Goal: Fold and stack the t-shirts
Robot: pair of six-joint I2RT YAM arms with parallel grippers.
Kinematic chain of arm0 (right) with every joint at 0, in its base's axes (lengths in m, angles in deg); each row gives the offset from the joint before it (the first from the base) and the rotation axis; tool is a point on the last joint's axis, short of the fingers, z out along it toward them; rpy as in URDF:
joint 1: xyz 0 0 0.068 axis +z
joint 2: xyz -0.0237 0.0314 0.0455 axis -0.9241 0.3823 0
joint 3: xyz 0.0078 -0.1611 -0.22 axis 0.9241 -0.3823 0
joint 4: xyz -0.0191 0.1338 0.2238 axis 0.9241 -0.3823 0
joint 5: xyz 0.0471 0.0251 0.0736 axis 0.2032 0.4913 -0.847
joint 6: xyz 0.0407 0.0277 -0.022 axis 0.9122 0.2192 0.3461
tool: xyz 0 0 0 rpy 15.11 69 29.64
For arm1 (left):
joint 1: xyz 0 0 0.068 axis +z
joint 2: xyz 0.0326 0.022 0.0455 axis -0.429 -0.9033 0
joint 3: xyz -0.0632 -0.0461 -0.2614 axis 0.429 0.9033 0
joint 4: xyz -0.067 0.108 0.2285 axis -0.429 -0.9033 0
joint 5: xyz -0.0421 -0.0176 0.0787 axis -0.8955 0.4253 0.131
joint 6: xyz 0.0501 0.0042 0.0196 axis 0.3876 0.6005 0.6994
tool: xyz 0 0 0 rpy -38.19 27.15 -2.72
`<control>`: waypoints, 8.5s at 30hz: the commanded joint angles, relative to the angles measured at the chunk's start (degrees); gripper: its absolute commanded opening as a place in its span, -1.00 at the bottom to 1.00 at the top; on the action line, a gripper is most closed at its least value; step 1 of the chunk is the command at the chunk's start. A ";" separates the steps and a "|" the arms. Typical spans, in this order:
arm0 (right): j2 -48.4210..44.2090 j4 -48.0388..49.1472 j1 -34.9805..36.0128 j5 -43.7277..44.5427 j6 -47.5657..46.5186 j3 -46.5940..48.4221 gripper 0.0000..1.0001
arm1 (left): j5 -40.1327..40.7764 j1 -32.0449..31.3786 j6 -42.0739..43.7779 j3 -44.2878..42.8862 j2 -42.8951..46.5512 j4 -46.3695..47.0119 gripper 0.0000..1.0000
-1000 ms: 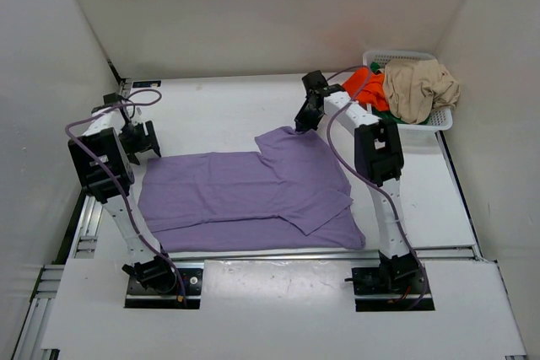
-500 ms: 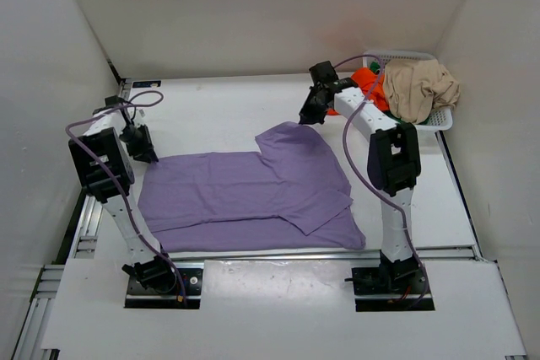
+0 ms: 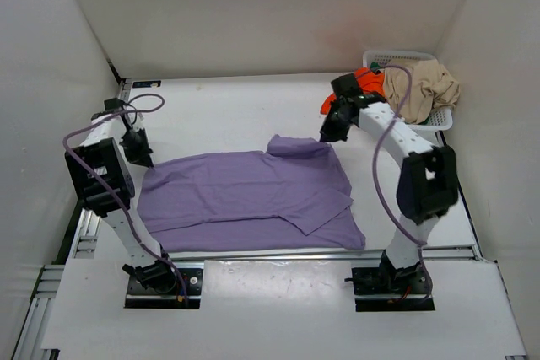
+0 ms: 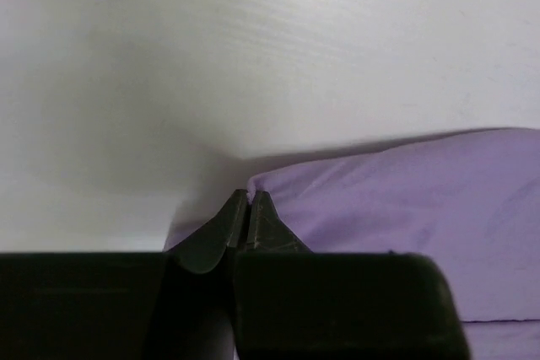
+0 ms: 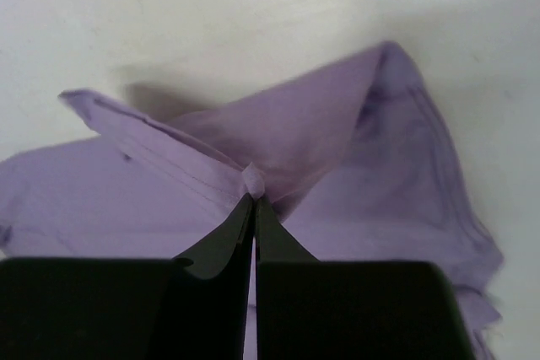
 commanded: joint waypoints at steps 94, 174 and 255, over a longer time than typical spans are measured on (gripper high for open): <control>-35.81 9.13 -4.05 -5.28 -1.36 -53.92 -1.00 | 28.42 -14.64 0.23 16.18 27.10 -8.03 -0.10; -28.86 10.89 -1.59 -4.41 0.92 -55.58 -1.00 | -15.43 -62.26 0.23 -28.25 -10.59 -12.17 -0.03; -49.62 -3.88 10.99 7.72 0.67 -54.36 -1.00 | -6.92 -64.47 0.23 -11.14 1.79 -5.84 -0.79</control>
